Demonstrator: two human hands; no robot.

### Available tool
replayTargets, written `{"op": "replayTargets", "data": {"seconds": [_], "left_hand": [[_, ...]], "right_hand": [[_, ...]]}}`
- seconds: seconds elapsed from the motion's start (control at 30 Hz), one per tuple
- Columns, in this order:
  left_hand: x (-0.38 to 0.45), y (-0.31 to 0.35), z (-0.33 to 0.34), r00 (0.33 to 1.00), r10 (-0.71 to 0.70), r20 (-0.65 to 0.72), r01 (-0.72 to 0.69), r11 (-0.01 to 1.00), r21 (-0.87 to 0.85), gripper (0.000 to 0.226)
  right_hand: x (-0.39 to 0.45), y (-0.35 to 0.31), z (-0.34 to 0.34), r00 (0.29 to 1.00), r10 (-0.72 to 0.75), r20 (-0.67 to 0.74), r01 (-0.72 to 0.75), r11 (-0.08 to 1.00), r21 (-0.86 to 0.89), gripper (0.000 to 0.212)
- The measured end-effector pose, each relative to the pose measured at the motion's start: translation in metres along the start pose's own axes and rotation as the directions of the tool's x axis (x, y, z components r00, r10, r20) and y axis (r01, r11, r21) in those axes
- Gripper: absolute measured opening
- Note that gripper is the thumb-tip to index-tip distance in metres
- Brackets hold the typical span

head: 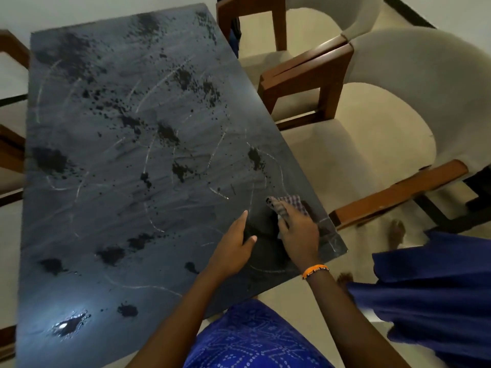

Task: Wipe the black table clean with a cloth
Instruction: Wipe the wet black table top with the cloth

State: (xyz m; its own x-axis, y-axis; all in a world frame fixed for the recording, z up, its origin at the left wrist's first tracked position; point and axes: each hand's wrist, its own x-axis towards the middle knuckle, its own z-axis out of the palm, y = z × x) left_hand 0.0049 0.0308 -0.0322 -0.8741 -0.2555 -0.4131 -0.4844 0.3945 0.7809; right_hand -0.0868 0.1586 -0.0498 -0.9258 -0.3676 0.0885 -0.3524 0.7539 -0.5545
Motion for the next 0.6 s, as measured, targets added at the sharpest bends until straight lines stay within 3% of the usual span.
{"op": "replayTargets", "data": {"seconds": [0.17, 0.3, 0.43, 0.6], "left_hand": [[-0.003, 0.001, -0.021, 0.987, 0.003, -0.158, -0.022, 0.992, -0.122, 0.059], [-0.012, -0.011, -0.041, 0.941, -0.037, -0.336, -0.037, 0.977, -0.211, 0.059], [-0.026, -0.032, -0.081, 0.882, -0.077, -0.464, -0.039, 0.971, -0.235, 0.058], [-0.026, -0.066, -0.167, 0.791, -0.119, -0.600, -0.011, 0.978, -0.208, 0.047]], "right_hand": [[0.021, -0.056, 0.001, 0.988, 0.033, 0.154, -0.088, 0.926, 0.367, 0.025], [0.039, -0.106, 0.023, 0.940, 0.039, 0.338, -0.247, 0.760, 0.601, 0.013], [0.050, -0.165, 0.045, 0.897, -0.031, 0.441, -0.319, 0.645, 0.695, 0.025], [0.073, -0.241, 0.091, 0.845, -0.136, 0.518, -0.310, 0.664, 0.681, 0.023]]}}
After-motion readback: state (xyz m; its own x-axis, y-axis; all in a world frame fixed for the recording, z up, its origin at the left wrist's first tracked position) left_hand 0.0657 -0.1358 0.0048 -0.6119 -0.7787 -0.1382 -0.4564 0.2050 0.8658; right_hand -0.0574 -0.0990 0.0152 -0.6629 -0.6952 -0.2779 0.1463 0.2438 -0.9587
